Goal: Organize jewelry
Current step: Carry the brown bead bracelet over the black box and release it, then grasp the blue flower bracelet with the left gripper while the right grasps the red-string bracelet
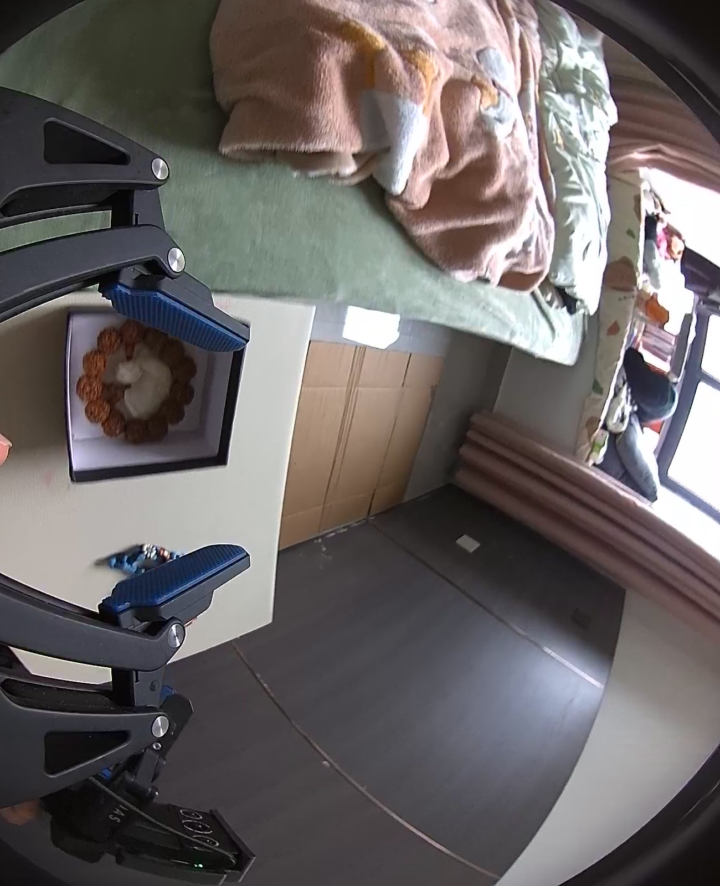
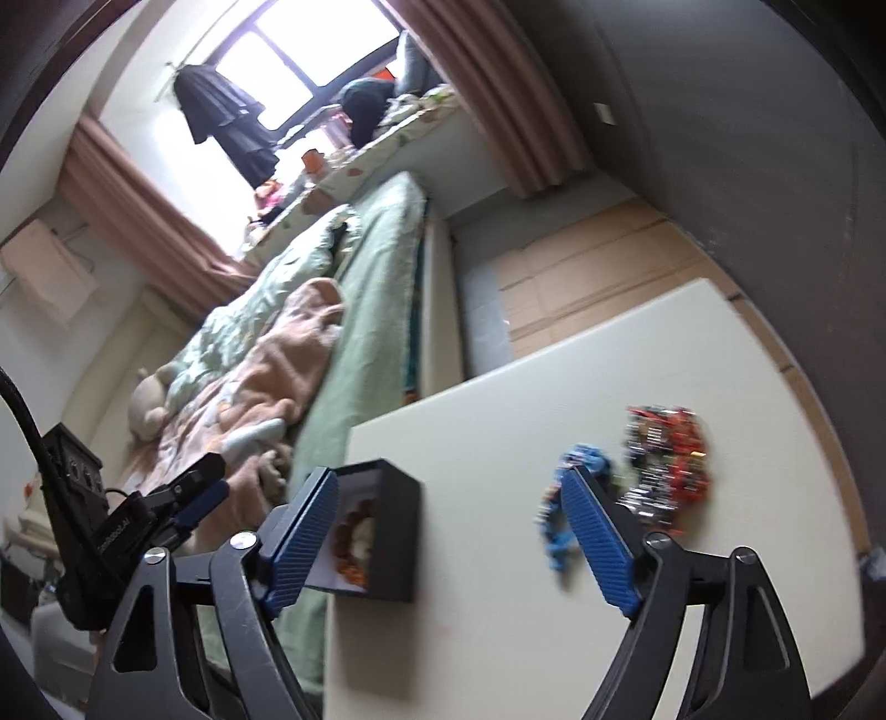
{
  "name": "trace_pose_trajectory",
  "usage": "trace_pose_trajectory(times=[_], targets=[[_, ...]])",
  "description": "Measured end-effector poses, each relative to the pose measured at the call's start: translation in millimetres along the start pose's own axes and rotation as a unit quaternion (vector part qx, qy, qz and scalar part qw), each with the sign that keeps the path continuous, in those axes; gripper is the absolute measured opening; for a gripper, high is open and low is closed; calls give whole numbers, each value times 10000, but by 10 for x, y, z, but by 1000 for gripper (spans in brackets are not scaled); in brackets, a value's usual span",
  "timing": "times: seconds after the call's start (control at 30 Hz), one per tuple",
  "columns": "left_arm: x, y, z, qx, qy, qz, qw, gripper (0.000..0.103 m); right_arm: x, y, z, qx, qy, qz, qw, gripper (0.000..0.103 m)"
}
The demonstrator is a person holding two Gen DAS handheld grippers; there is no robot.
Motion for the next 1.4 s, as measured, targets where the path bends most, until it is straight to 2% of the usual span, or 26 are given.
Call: trace_pose_trajectory(times=[0.37,0.47,0.53,0.6,0.87,1.0,1.1,1.23,1.33,1.4], targets=[[455,289,223,-171,75,390,9991,73,547,127,-182,-233,317,572,9976,84],[591,445,291,-169,243,602,9977,73,691,173,-210,-298,487,740,9956,84],[629,547,411,-356,105,708,9968,73,794,191,-249,-287,575,833,9945,84],[701,650,500,-479,175,839,9952,73,880,228,-265,-308,646,907,9933,84],[861,873,755,-766,115,1143,9904,63,1180,344,-198,-458,729,1252,9884,83],[882,989,897,-930,13,1258,9877,61,1246,367,-119,-491,629,1497,9855,72],[886,1068,1019,-1064,-61,1349,9851,58,1268,372,-8,-547,506,1645,9836,68],[852,1137,1168,-1230,-220,1395,9823,54,1284,338,172,-661,276,1784,9813,50],[829,1152,1243,-1314,-259,1355,9817,52,1297,310,328,-745,122,1853,9798,46],[827,1155,1287,-1346,-269,1358,9812,52,1306,314,440,-863,116,1827,9793,39]])
Point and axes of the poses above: each gripper's, at about its wrist camera, not at the fingertips, and z roughly the way its jaws point, x to its right, y to its underside, the point moved 8 cm from there along z, roughly the way its jaws point, and after that the axes turned 13 degrees about -z, right-handed, at the moved point
